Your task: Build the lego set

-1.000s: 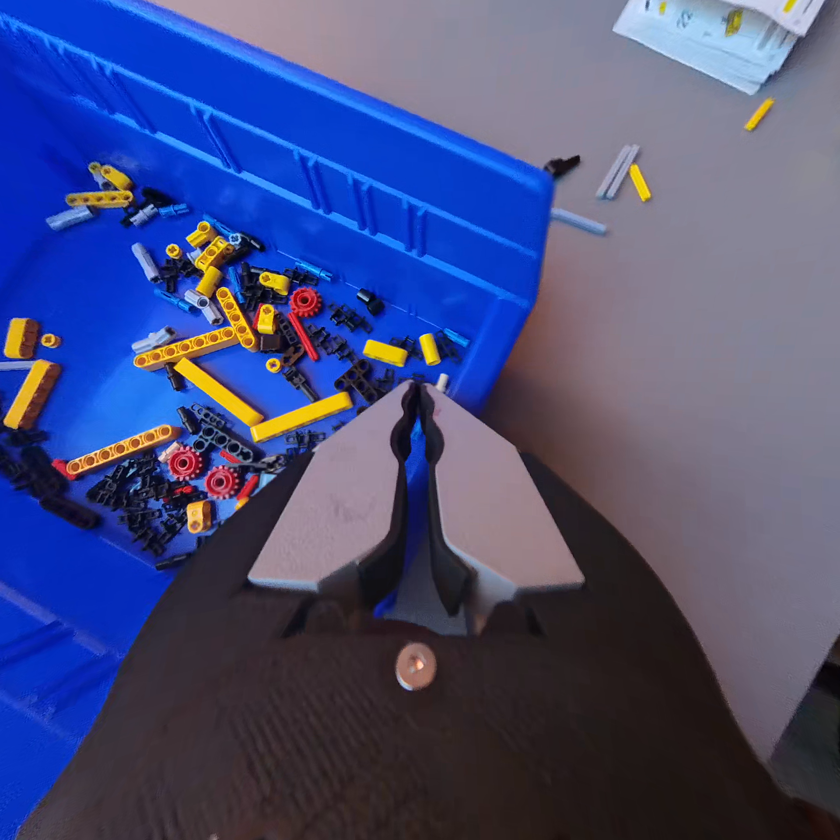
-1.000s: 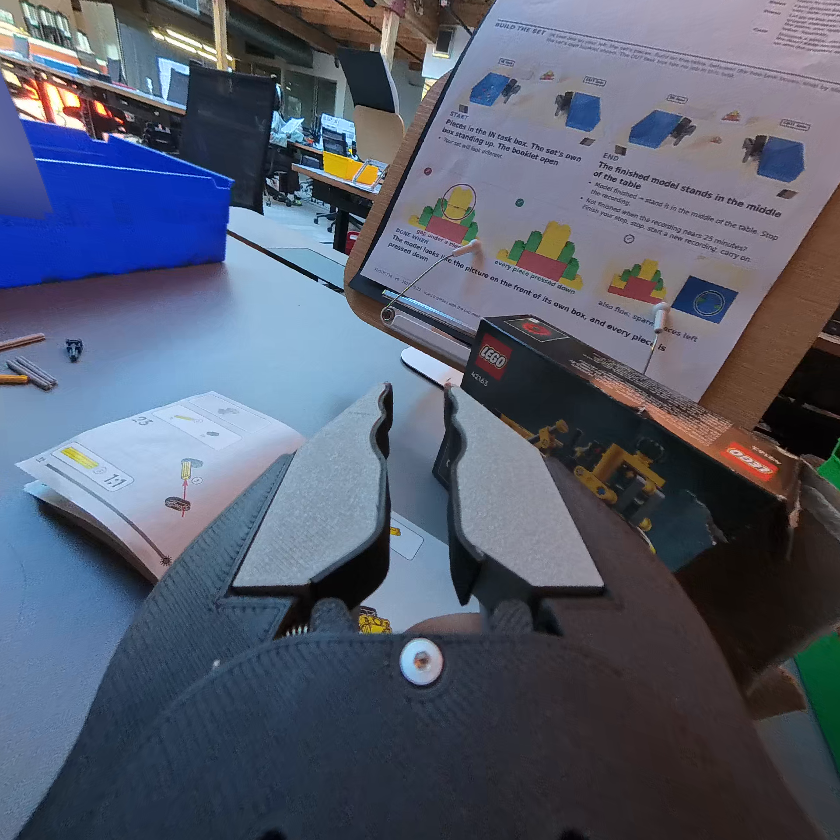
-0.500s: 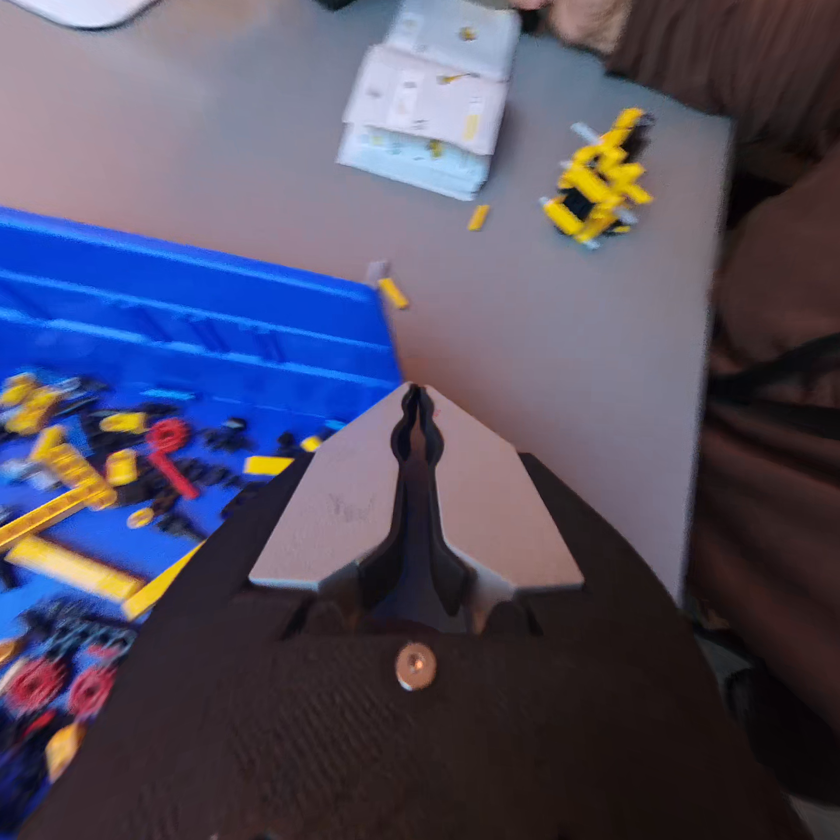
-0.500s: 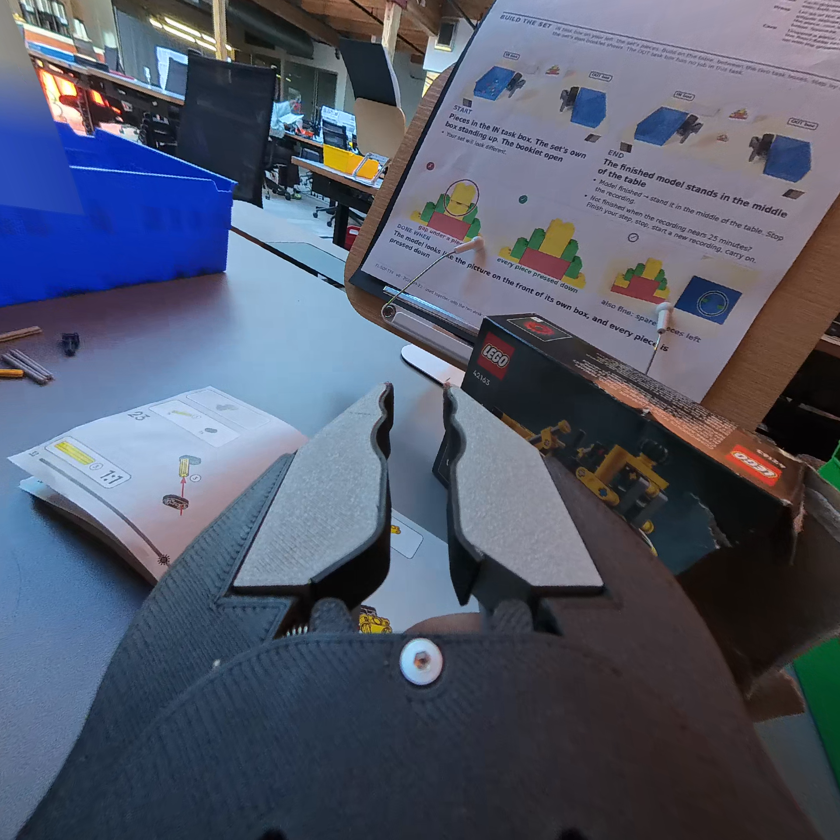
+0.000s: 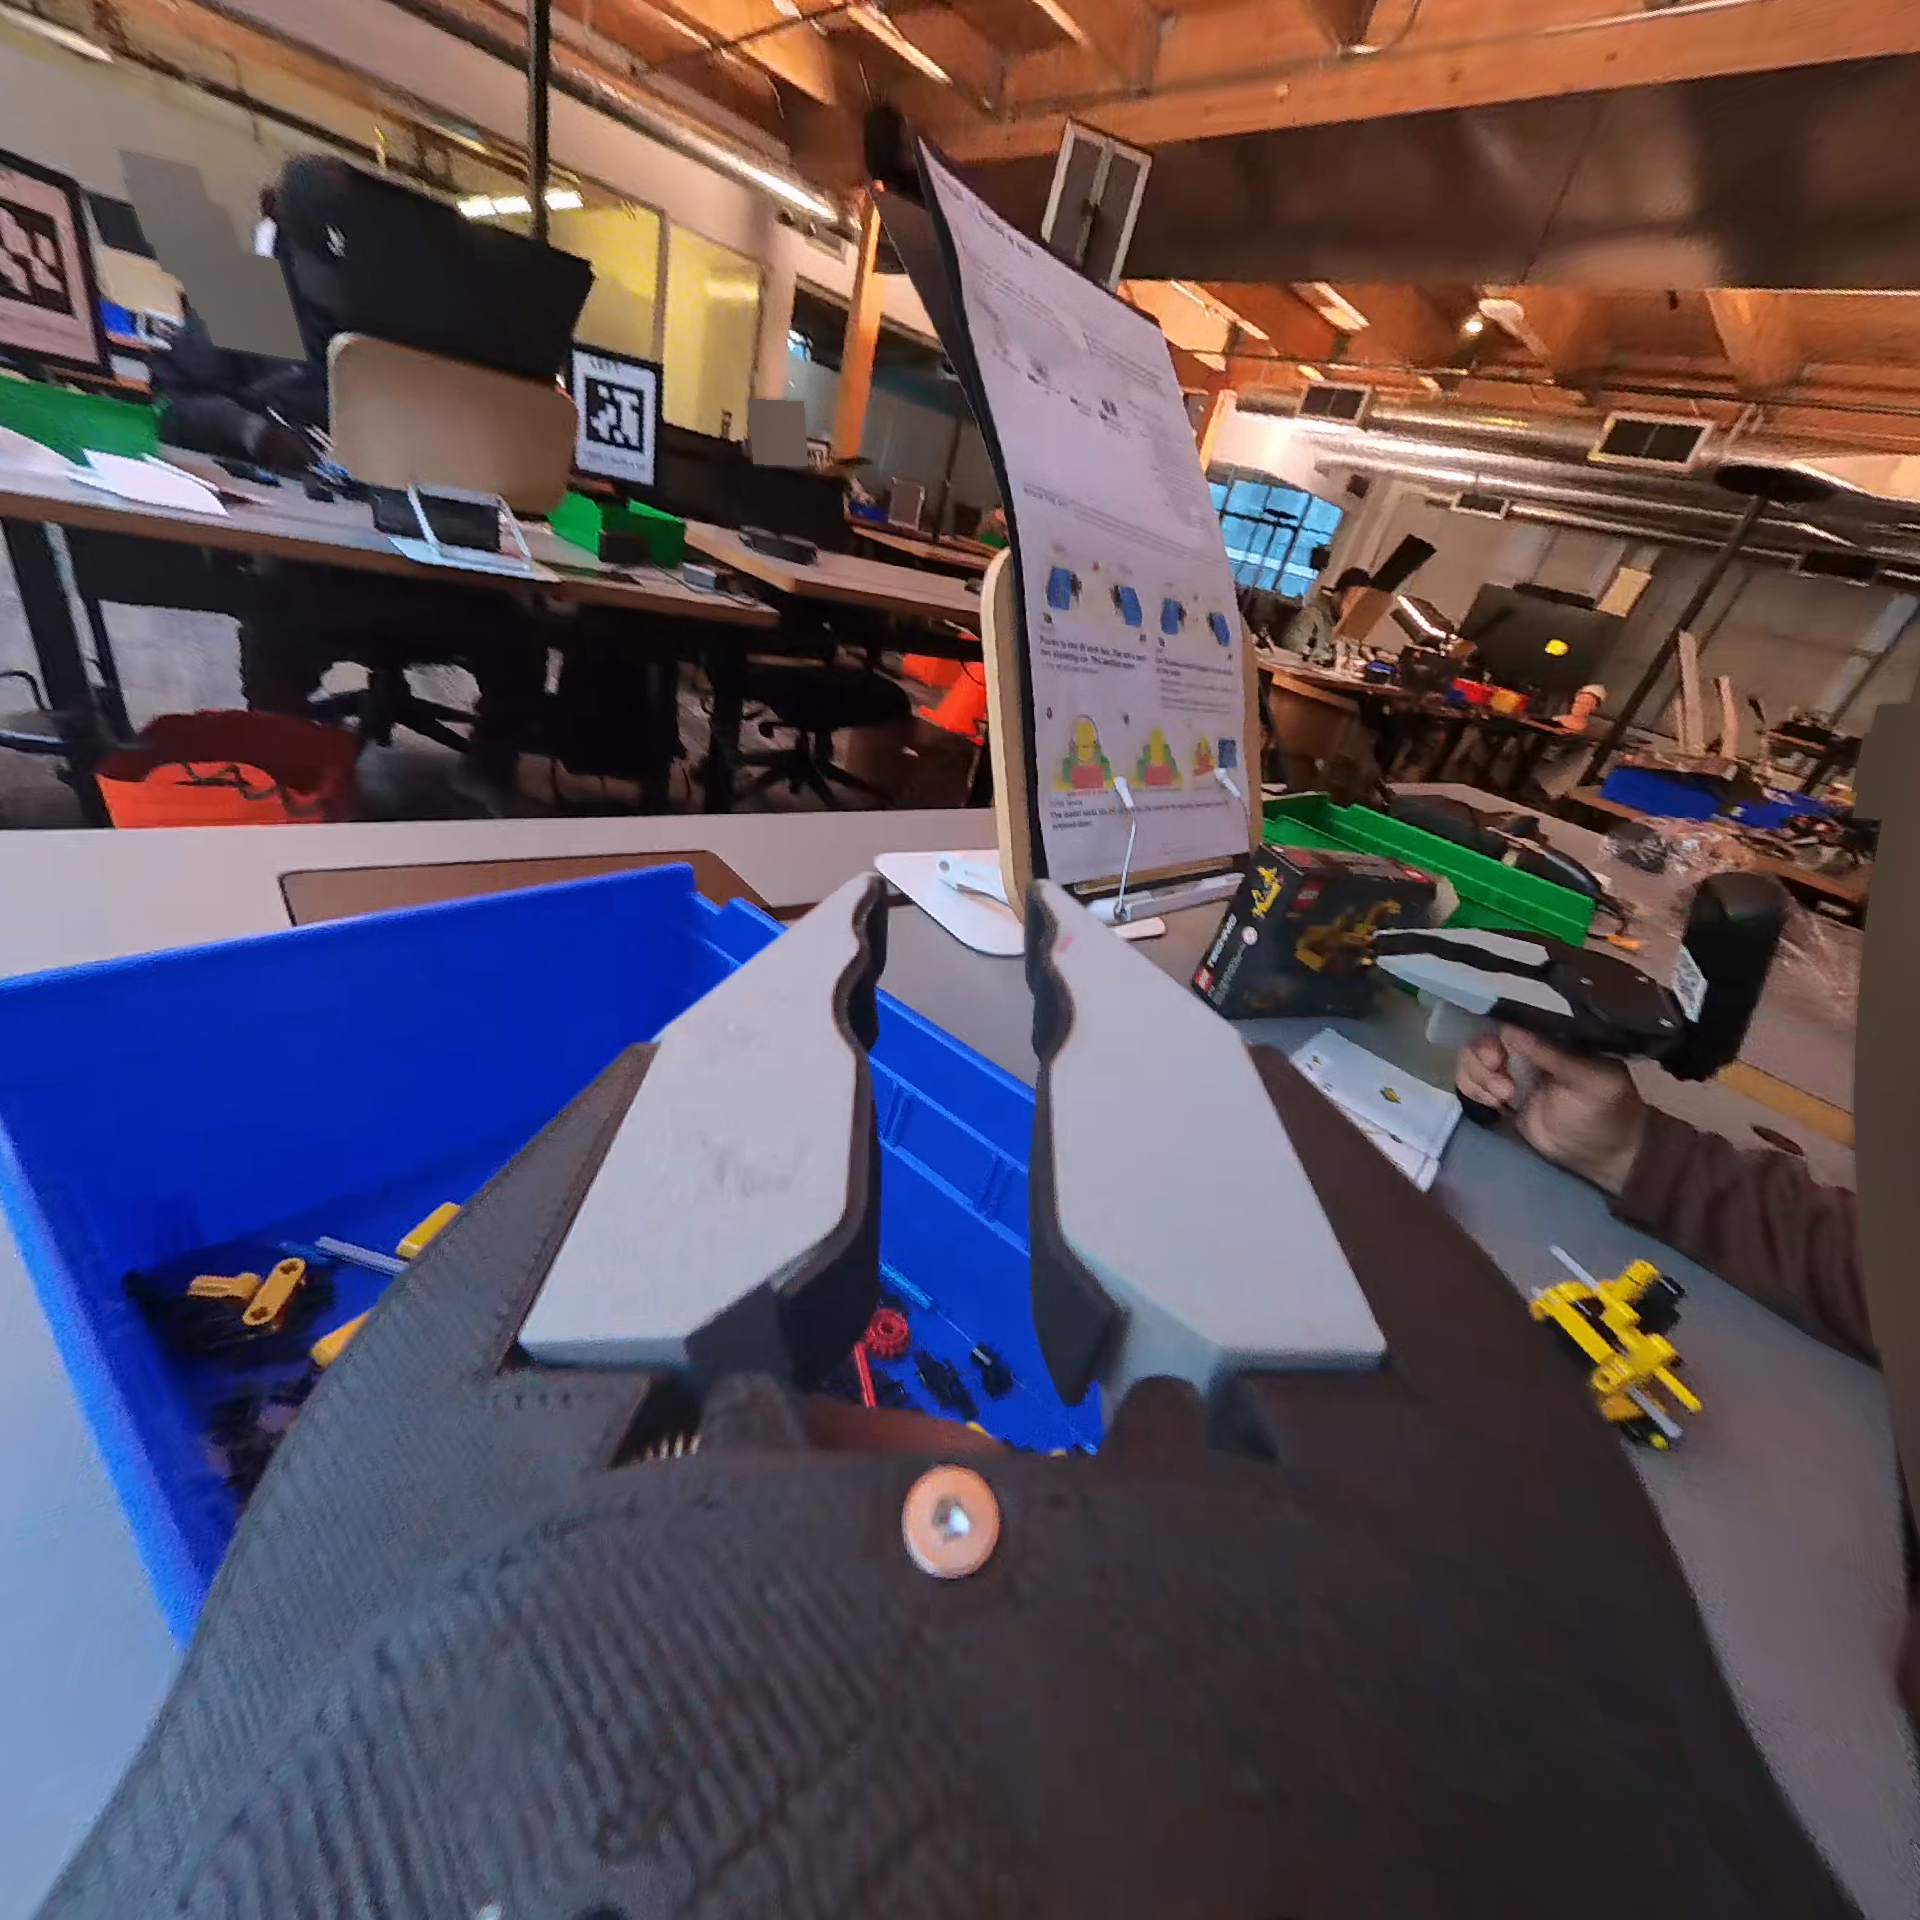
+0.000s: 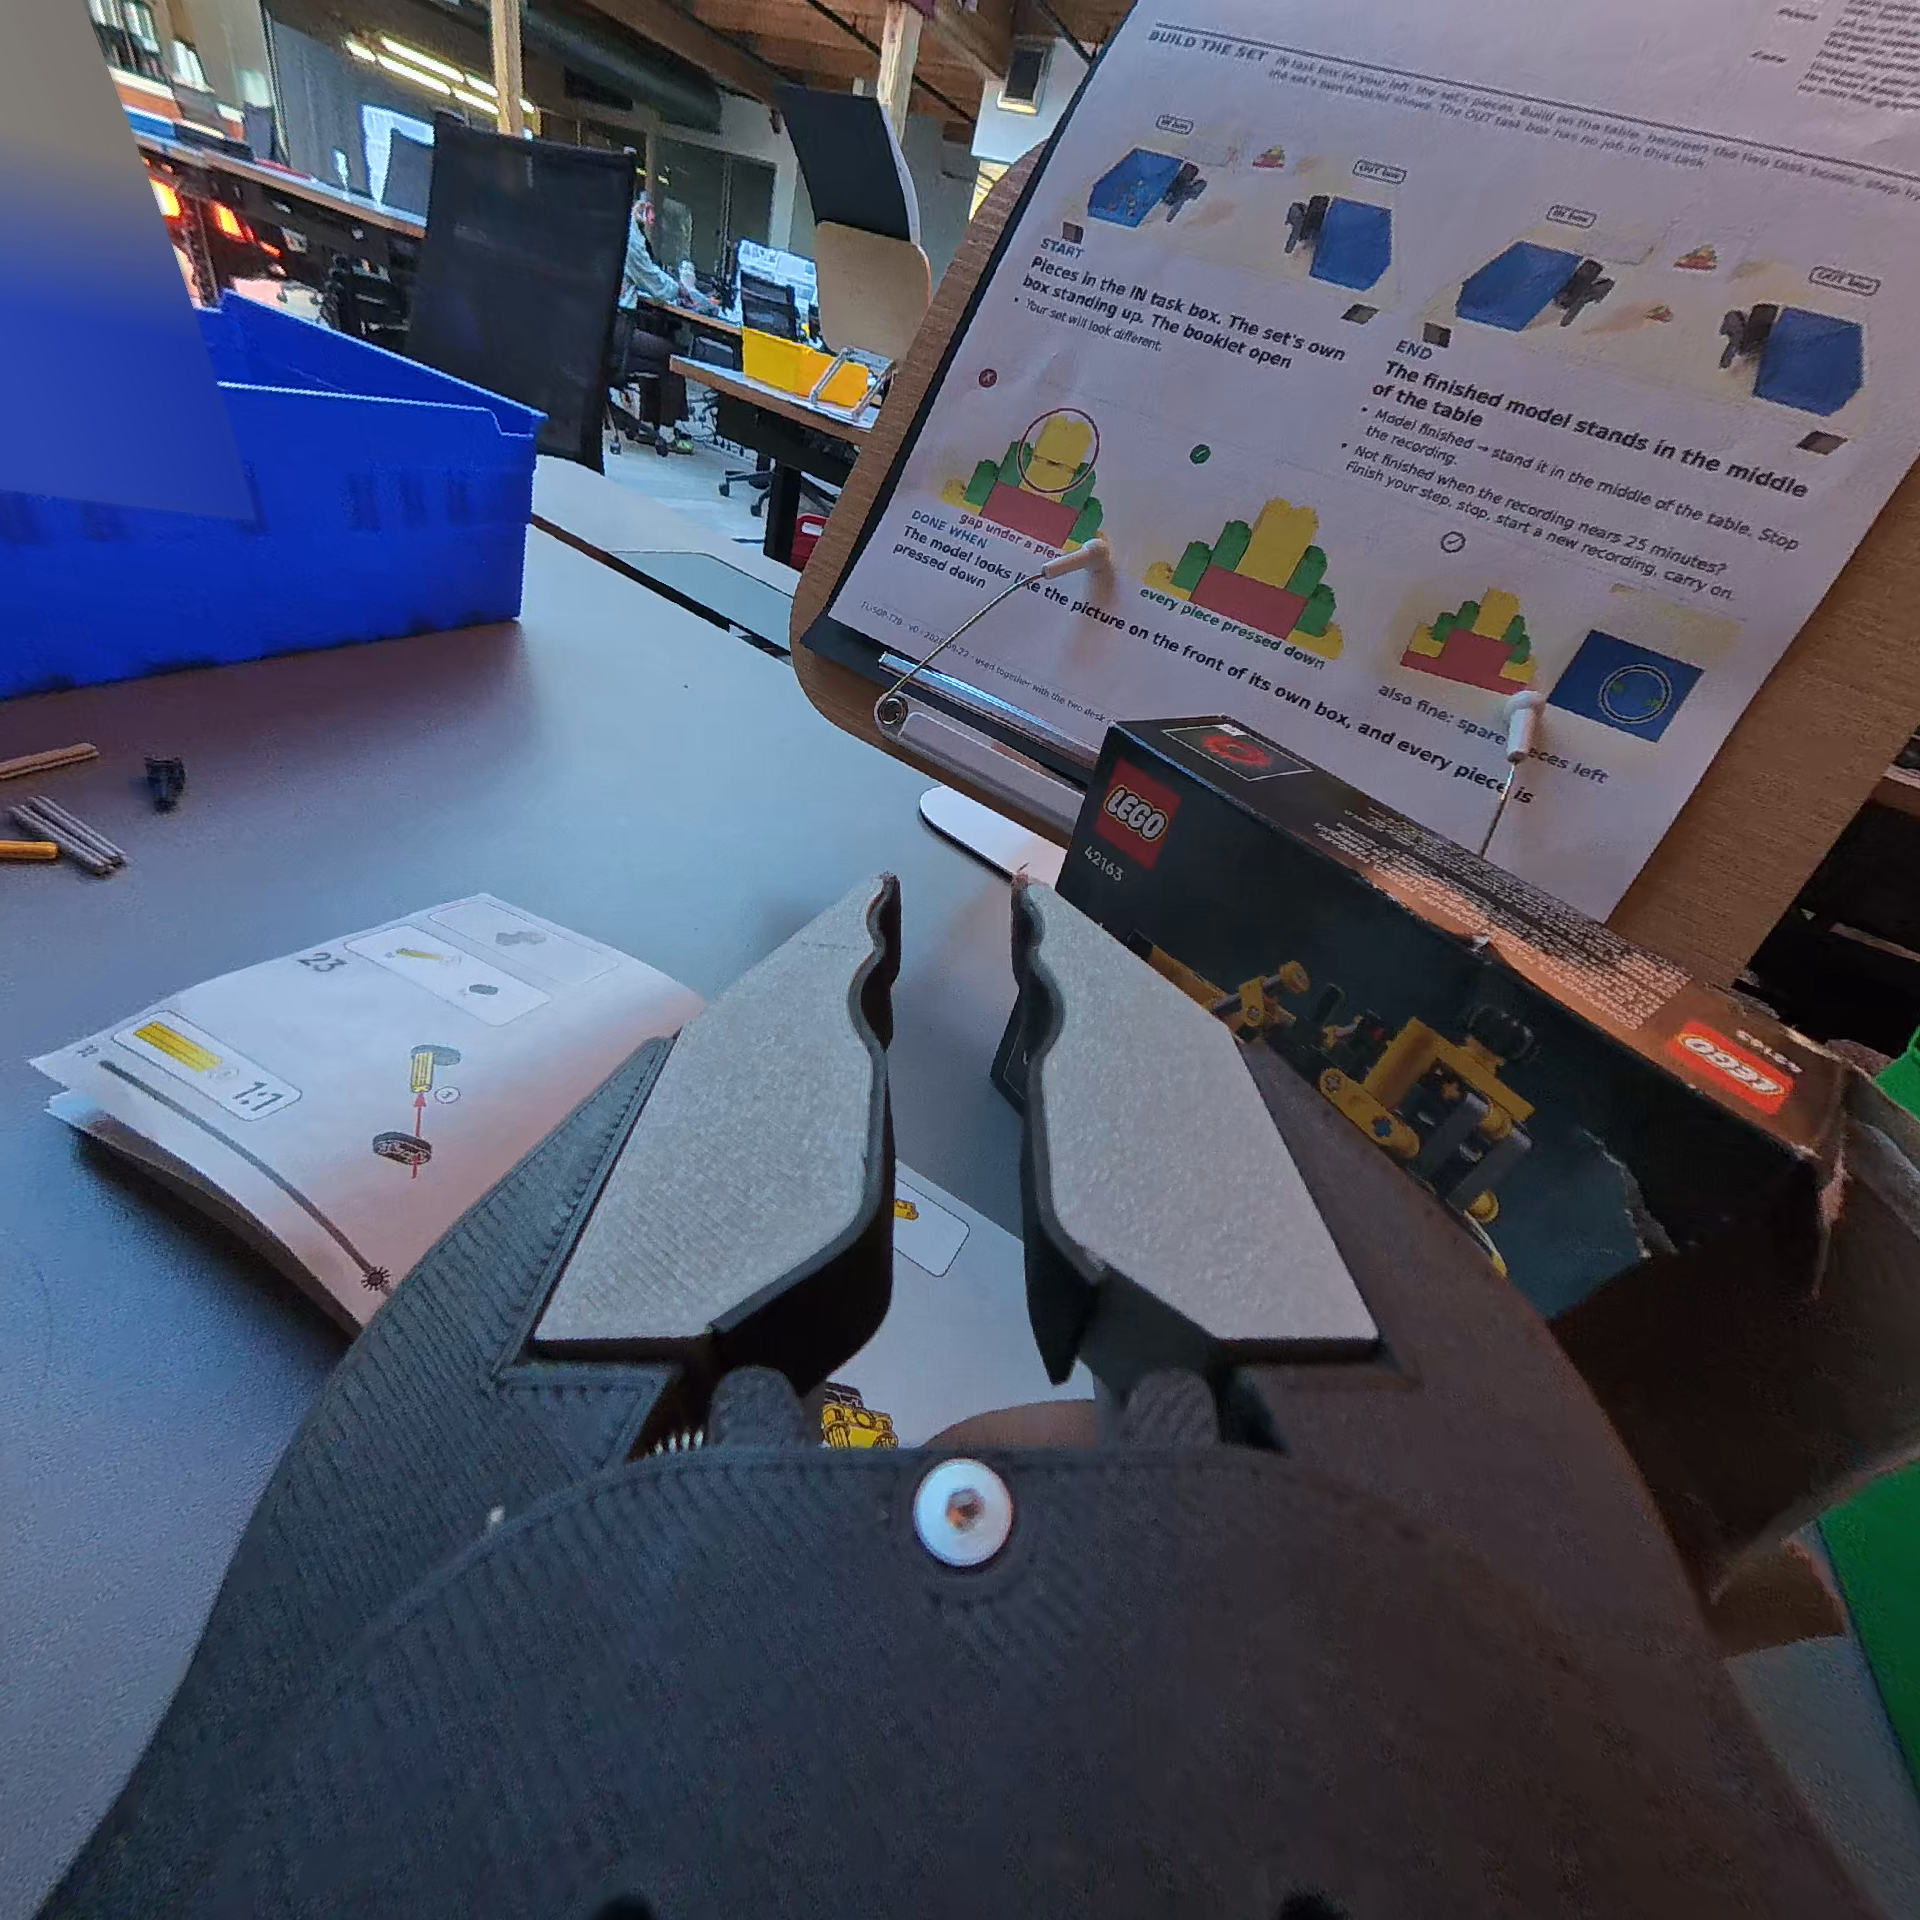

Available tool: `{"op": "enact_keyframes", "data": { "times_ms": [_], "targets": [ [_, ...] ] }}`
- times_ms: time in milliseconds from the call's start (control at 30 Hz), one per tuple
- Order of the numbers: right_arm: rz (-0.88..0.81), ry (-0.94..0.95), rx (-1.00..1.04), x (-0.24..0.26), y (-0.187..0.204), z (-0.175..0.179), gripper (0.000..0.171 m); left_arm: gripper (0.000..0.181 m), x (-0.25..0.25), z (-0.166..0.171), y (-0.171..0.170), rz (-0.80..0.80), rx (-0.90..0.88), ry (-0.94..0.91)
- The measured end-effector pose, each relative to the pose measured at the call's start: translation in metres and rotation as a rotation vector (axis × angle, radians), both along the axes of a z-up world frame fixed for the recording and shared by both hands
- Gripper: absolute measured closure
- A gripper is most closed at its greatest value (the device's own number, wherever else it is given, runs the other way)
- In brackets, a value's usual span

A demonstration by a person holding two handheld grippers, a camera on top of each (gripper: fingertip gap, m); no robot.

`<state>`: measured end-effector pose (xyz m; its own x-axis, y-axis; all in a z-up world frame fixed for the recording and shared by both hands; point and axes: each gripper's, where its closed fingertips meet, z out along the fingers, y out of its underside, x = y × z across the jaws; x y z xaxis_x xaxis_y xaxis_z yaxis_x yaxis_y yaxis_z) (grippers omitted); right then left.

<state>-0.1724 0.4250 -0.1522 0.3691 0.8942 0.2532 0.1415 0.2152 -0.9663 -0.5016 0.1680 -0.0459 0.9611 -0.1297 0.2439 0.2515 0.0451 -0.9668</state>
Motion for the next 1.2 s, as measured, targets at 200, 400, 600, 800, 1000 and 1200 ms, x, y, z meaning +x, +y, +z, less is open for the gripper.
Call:
{"op": "enact_keyframes", "data": {
  "times_ms": [200, 400, 600, 800, 1000, 1200],
  "targets": [
    [-0.005, -0.004, 0.001, 0.000, 0.001, 0.000, 0.153, 0.159, 0.007, 0.001, 0.001, 0.004, 0.016, 0.026],
    [-0.006, -0.003, 0.000, 0.000, 0.001, 0.000, 0.153, 0.149, 0.004, 0.010, -0.005, 0.004, 0.074, -0.025],
    [-0.008, -0.003, 0.000, -0.001, 0.003, 0.000, 0.154, 0.152, 0.000, 0.013, -0.007, 0.022, 0.090, -0.033],
    [-0.003, -0.003, 0.001, -0.004, 0.003, 0.000, 0.154, 0.153, 0.002, 0.015, -0.008, 0.027, 0.097, -0.018],
    [0.000, -0.001, 0.005, -0.005, 0.003, 0.000, 0.154, 0.154, 0.003, 0.012, -0.007, 0.022, 0.090, -0.025],
    [0.003, -0.002, 0.009, -0.006, 0.002, 0.000, 0.154, 0.154, 0.002, 0.010, -0.006, 0.020, 0.078, -0.027]
  ]
}}
